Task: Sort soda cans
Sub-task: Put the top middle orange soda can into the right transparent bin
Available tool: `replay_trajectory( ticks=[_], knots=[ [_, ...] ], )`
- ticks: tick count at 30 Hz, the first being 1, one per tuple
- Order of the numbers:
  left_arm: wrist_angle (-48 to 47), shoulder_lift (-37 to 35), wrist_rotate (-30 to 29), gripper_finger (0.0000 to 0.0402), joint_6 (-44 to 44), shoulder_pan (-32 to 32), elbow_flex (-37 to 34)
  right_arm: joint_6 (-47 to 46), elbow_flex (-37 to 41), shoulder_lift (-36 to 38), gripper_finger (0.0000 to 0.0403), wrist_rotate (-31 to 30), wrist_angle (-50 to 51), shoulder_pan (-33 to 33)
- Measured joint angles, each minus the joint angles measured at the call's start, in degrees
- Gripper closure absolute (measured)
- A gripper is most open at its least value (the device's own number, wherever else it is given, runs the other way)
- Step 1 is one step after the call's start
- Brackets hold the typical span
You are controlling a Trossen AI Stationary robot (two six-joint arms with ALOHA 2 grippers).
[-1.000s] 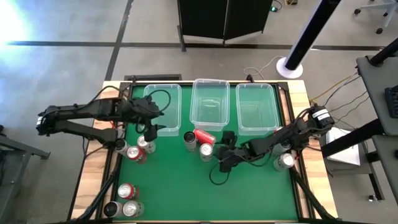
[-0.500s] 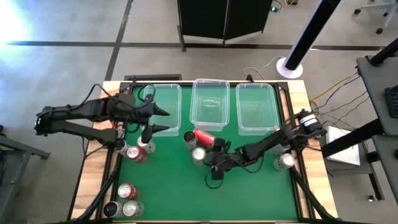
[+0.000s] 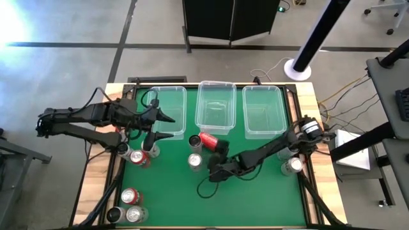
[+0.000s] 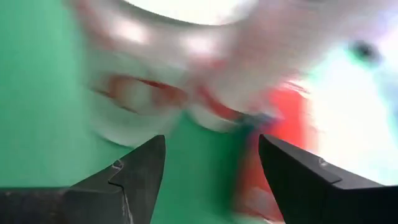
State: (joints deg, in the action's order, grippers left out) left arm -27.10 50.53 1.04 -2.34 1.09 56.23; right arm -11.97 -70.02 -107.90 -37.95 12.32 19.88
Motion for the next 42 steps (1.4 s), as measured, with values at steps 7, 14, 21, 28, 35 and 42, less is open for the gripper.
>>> replay_trajectory(
  ticks=[7,14,21,28,35,42],
  knots=[
    [8.45,-0.64,-0.04,0.0143,0.7,2.1,-4.33,-8.98,1.85,4.33,0.0147,-6.63,8.28,-1.9],
    [20.72,-1.27,-0.04,0.0143,-4.31,3.54,-13.26,-17.33,4.44,4.24,0.0147,0.25,8.32,-3.32],
    [32.01,-1.18,-0.23,0.0143,-9.39,7.89,-22.15,-23.37,6.43,7.32,0.0157,5.92,10.3,1.64],
    [44.18,0.03,-3.85,0.0143,-9.68,11.04,-26.55,-27.93,5.92,11.42,0.0152,-1.14,10.92,3.93],
    [59.13,3.51,-9.16,0.0143,-8.29,14.33,-30.56,-28.91,6.13,8.06,0.0098,-2.28,6.11,-1.29],
    [60.34,6.1,-9.64,0.0143,-8.38,17.09,-30.76,-31.92,6.05,4.08,0.0066,-2.5,4.57,-4.13]
  ],
)
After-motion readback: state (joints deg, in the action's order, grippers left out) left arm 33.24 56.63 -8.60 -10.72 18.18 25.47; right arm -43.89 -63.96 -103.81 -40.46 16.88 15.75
